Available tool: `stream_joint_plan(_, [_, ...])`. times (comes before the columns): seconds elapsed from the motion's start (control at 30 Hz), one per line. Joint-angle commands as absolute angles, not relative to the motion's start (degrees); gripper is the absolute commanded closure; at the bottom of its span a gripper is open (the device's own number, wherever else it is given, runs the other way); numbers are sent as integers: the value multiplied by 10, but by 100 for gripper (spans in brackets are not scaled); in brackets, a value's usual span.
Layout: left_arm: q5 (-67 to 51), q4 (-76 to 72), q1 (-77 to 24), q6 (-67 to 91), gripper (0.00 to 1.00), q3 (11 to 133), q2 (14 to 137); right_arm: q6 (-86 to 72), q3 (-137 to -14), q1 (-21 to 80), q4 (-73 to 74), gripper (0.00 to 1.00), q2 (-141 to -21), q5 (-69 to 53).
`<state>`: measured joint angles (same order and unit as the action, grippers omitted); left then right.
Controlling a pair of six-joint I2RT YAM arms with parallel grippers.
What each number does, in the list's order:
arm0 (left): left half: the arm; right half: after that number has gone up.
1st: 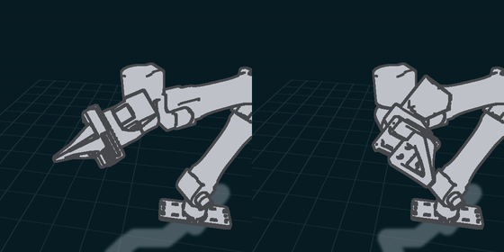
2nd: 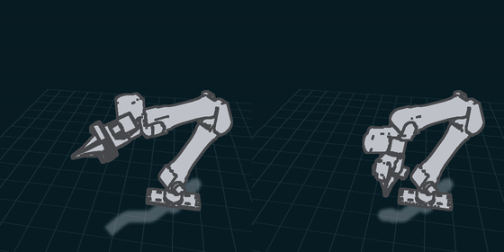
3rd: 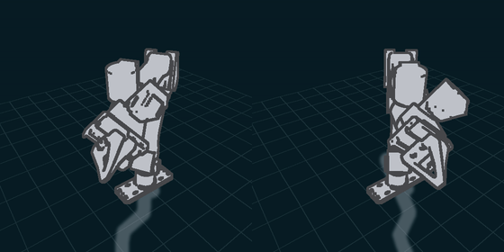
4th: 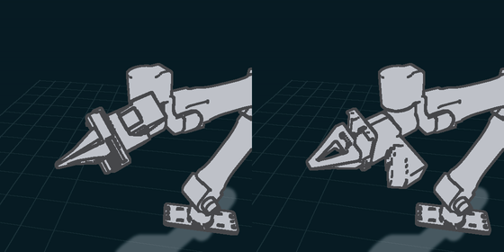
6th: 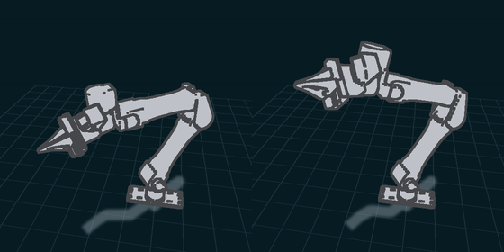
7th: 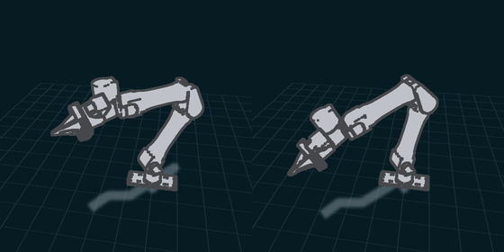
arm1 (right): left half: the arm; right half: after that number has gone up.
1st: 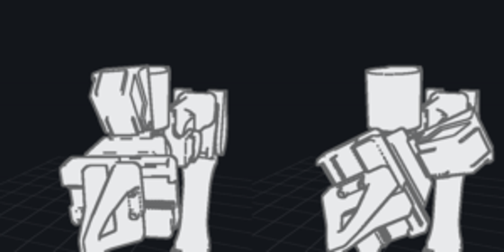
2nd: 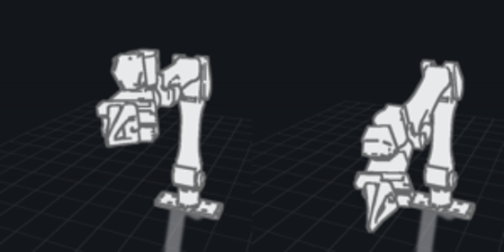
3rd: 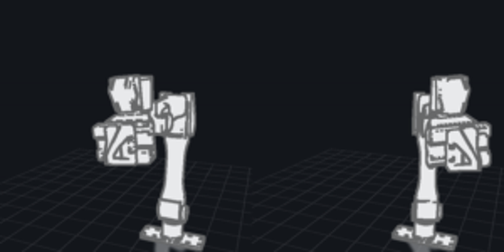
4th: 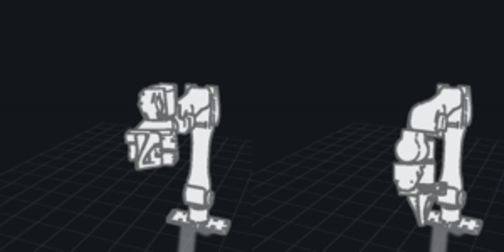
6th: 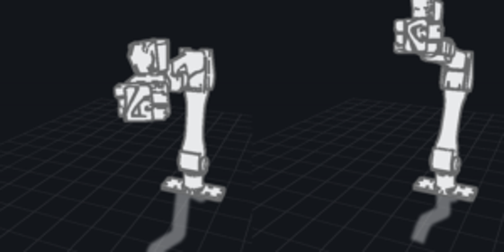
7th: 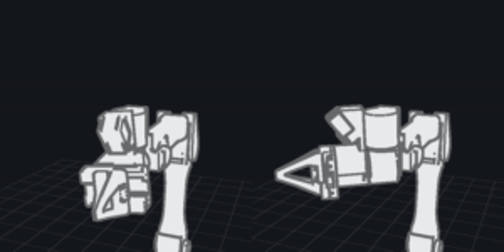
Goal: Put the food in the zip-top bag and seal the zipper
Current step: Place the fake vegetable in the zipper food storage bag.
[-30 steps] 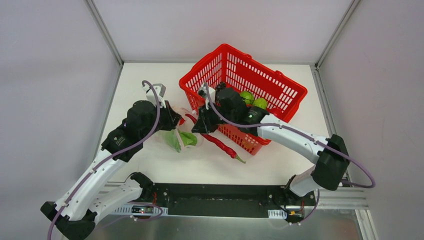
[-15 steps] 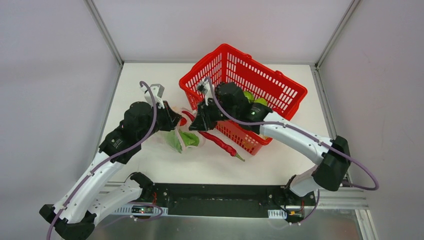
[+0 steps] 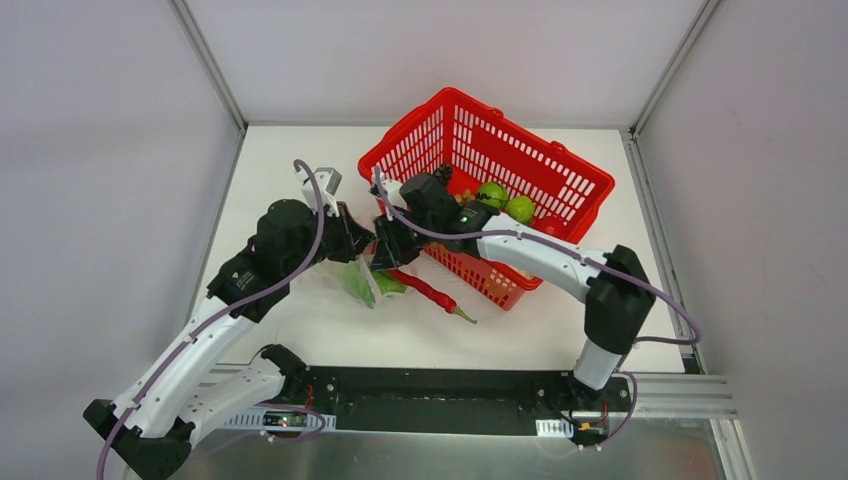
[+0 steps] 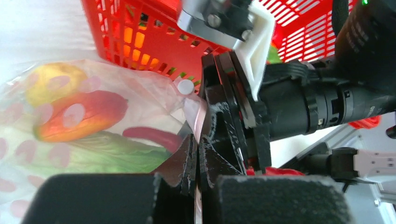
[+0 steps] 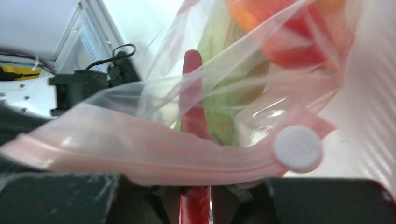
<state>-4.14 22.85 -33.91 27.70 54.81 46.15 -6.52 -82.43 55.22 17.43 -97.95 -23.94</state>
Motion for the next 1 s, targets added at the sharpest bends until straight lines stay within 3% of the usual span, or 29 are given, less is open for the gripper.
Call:
stream_joint_plan(0.0, [-101, 182, -337, 278, 100, 546, 468, -72, -876, 554, 171, 86, -1013, -202])
stream_joint_plan(0.23, [-124, 145, -338, 300, 100, 522, 473, -101, -814, 555, 64, 69, -1009, -215])
stream_joint_plan(0.37, [-111, 145, -338, 301, 100, 520, 471, -120, -793, 555, 37, 54, -1012, -216])
stream_joint_plan(0.63, [-42, 164, -337, 299, 100, 513, 455, -116, -773, 555, 40, 48, -1003, -206])
stream_joint_plan(0.73, [-32, 172, -338, 300, 100, 511, 462, -115, -763, 554, 44, 32, -992, -189])
stream_joint_plan(0.87, [-17, 186, -337, 291, 100, 503, 472, -110, -735, 553, 46, 30, -961, -161])
stream_joint_plan(0.97, [-4, 195, -337, 283, 100, 495, 477, -98, -710, 551, 47, 22, -931, -156])
